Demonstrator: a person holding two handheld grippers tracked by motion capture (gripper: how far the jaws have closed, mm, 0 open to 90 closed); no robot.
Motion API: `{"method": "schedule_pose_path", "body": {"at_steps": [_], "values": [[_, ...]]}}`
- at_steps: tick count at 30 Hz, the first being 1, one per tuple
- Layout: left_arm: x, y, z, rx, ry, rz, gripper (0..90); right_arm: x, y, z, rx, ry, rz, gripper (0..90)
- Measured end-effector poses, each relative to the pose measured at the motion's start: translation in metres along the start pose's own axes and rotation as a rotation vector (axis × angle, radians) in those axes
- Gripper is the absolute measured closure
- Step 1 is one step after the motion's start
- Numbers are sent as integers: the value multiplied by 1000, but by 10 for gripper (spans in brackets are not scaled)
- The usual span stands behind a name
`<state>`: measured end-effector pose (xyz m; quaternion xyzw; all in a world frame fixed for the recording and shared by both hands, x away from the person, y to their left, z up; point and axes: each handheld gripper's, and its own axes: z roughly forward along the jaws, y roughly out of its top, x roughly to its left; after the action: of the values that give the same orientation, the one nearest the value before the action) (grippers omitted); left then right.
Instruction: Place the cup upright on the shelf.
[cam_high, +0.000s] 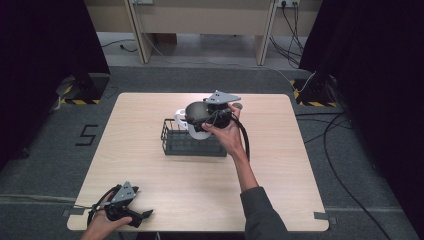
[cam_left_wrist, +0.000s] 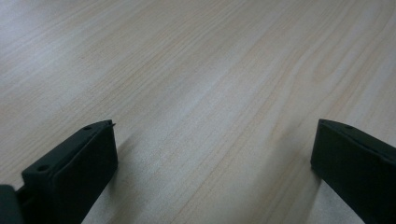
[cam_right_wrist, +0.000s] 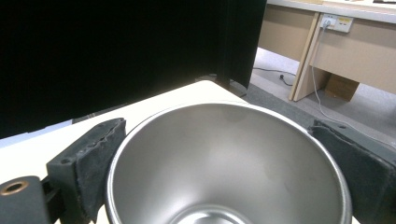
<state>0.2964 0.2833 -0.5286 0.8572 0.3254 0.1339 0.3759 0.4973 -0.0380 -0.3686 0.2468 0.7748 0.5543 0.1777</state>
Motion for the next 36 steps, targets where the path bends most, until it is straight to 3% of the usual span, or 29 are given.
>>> {"method": "schedule_pose_path", "body": {"at_steps": [10, 36], "values": [[0, 0, 0, 0, 0, 1, 0, -9, -5, 10, 20, -13, 12, 64], [0, 0, 0, 2, -1, 1, 0, -13, -27, 31, 82, -16, 19, 62]]}}
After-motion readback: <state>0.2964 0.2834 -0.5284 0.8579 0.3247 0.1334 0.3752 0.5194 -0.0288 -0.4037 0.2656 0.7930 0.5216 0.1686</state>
